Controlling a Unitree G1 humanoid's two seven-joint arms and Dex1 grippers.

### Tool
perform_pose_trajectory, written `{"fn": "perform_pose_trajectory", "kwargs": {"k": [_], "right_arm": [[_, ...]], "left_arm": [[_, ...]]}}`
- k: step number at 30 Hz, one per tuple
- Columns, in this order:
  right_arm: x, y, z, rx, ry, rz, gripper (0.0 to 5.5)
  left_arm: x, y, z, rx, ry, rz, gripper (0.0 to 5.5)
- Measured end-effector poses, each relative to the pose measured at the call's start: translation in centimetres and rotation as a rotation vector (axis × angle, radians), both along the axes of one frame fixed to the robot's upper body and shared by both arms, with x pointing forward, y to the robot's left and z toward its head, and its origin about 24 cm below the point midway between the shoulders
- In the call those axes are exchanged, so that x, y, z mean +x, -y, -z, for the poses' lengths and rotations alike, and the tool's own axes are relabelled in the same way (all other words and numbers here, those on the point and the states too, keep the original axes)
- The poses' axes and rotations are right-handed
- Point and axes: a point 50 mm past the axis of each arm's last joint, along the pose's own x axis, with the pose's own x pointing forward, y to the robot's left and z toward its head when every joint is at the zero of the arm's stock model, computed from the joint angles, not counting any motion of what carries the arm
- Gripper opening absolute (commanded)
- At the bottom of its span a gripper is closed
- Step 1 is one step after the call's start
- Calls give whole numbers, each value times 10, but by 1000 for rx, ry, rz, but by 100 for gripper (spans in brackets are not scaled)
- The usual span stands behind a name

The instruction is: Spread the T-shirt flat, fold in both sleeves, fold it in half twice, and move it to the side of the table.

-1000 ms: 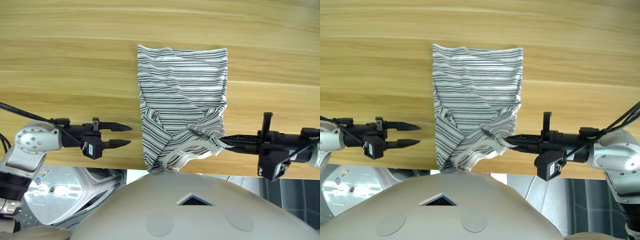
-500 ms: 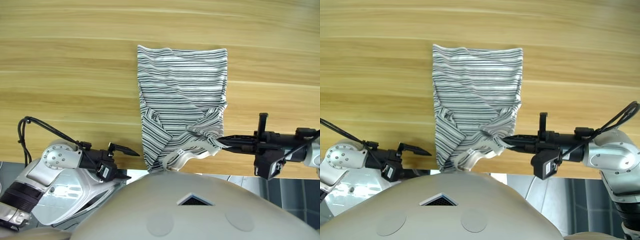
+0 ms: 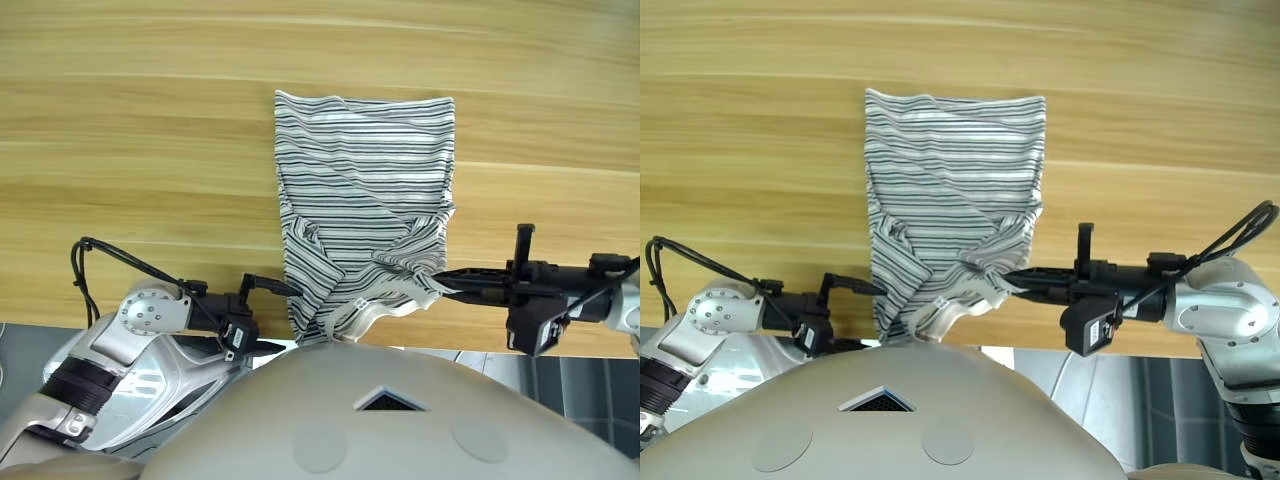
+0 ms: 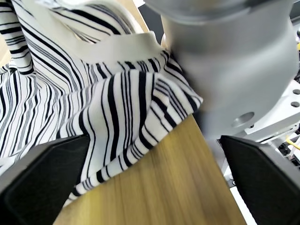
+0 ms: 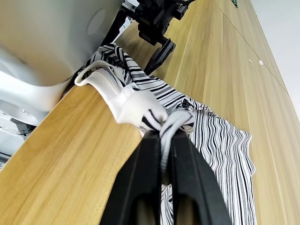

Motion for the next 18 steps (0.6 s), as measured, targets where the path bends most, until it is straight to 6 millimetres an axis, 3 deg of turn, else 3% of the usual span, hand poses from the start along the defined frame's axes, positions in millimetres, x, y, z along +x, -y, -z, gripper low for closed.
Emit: {"fn": "perform_pose_trajectory", "kwargs": {"k": [9,18], "right_arm": [[3,-2,0,15,3,11,6],[4,-2,0,19,4,20,6]], "left_arm": [[-10,4,3,-37,-45,-7,517],[-11,11,1,-79,-44,-8,356]]}}
